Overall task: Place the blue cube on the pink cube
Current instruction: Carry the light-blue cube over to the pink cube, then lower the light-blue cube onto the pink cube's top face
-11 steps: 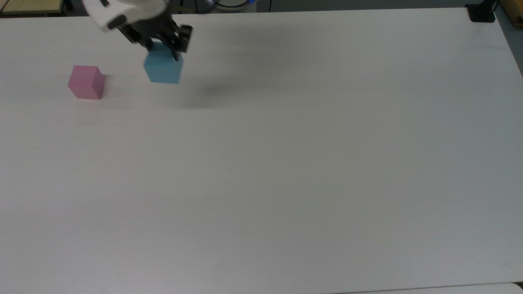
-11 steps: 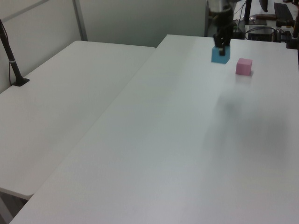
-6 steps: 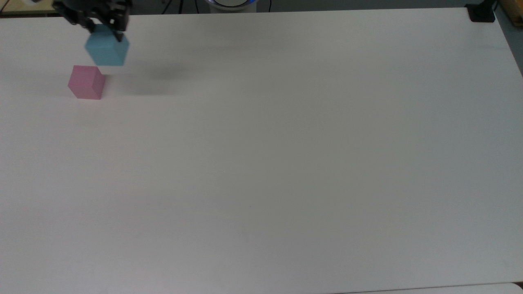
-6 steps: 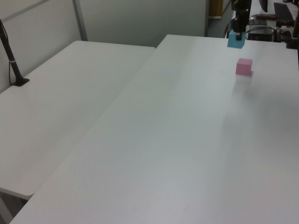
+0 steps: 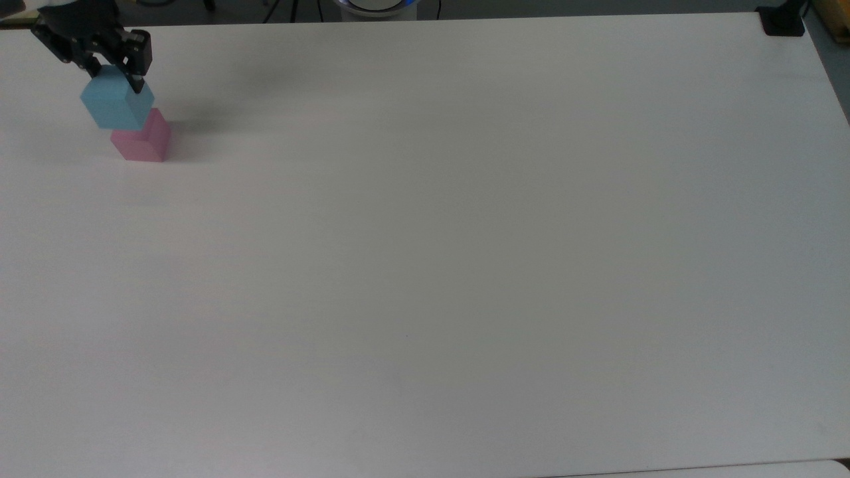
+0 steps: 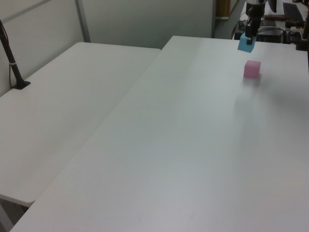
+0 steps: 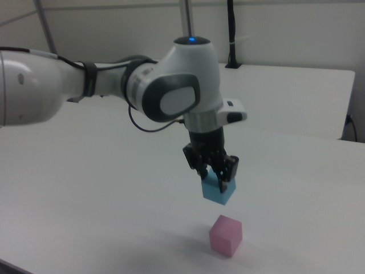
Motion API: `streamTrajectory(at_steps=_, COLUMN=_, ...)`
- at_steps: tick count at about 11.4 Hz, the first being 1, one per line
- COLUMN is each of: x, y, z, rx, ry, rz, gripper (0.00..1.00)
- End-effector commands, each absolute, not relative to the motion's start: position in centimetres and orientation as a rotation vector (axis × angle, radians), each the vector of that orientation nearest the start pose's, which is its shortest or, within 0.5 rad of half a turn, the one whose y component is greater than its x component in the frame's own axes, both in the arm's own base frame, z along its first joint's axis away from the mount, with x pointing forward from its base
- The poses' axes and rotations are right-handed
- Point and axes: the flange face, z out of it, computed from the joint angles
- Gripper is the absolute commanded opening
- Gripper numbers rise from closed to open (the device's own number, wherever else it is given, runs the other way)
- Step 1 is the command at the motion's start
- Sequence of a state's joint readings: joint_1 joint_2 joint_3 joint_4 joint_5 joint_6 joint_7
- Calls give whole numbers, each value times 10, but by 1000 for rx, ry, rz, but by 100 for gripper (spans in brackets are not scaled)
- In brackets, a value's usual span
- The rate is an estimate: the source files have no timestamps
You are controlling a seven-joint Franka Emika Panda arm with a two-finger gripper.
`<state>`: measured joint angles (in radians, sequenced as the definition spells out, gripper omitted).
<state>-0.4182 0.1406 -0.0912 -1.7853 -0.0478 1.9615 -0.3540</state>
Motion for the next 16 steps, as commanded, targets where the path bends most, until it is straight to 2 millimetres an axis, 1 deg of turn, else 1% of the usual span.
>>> streamTrajectory(at_steps=1, x=522, y=-316, z=450, rx=-3214, ry=212, rz=-28, gripper=3)
streamTrajectory(at_steps=3, x=510, y=-327, z=448, rx=-3213, ry=168, rz=-13, gripper=3)
streamTrajectory(at_steps=4, x=509, y=-328, z=447, rx=-3212, ry=168, rz=-8, gripper=3)
streamTrajectory(at_steps=9, x=500, y=-324, z=428, rx=-3206, ry=148, rz=60, gripper=3)
streamTrajectory(at_steps=11, x=499, y=-323, z=425, rx=-3206, ry=145, rz=72, gripper=3)
streamTrajectory(at_steps=16, x=497, y=-323, z=419, rx=-3206, ry=146, rz=94, gripper=7)
